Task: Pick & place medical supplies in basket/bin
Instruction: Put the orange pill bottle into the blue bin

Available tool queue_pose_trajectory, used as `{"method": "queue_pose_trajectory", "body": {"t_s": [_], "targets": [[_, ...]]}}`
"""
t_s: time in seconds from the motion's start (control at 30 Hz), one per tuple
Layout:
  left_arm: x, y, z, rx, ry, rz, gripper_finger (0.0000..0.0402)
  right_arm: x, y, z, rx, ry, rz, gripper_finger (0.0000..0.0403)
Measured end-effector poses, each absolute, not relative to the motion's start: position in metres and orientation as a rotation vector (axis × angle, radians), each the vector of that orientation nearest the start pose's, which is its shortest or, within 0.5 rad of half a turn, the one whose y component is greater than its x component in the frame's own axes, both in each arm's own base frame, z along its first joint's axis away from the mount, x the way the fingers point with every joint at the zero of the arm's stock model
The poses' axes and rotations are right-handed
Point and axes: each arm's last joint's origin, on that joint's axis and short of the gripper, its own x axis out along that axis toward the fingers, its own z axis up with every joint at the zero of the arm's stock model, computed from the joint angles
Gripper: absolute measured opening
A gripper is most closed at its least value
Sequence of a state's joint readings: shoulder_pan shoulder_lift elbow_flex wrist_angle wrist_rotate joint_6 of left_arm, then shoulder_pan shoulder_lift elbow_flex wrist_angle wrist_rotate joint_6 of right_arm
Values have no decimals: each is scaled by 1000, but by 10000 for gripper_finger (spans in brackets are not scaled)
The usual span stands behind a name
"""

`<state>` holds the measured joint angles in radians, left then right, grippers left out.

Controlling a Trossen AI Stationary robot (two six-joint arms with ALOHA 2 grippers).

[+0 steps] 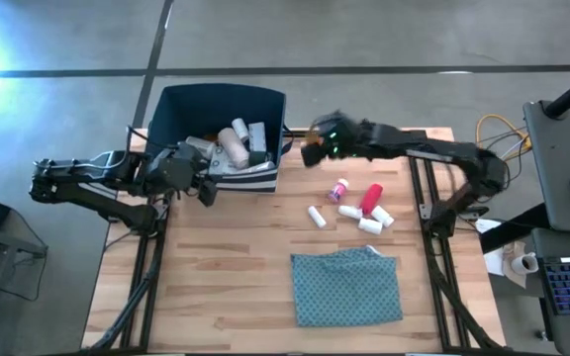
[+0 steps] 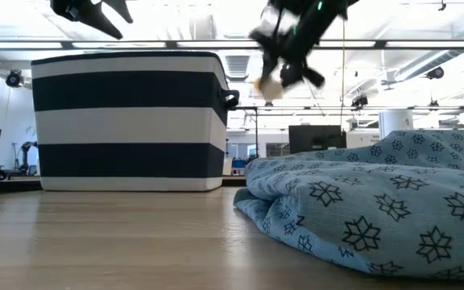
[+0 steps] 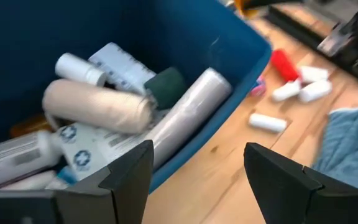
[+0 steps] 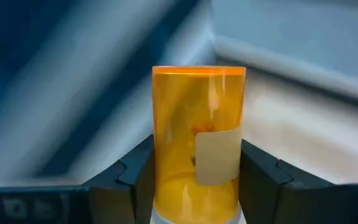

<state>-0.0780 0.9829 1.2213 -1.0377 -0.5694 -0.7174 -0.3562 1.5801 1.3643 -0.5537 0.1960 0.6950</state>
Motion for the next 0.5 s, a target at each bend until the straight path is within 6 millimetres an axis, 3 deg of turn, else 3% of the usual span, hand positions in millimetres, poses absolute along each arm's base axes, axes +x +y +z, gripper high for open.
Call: {"method": "queue_pose_trajectory", "body": {"t_s": [0.1, 0.2, 0.33, 0.5], "targets": [[166, 3, 377, -434, 506, 693, 230, 317, -129, 338, 726, 314, -735, 161], [169, 2, 380, -451, 466, 682, 230, 321, -134, 355, 776, 152, -646, 160], [167, 3, 387, -461, 444, 675, 230, 340, -140, 366, 791, 107, -514, 160], [164, 3, 399, -477, 404, 664, 230, 387, -152, 373, 759, 148, -334, 161]]}}
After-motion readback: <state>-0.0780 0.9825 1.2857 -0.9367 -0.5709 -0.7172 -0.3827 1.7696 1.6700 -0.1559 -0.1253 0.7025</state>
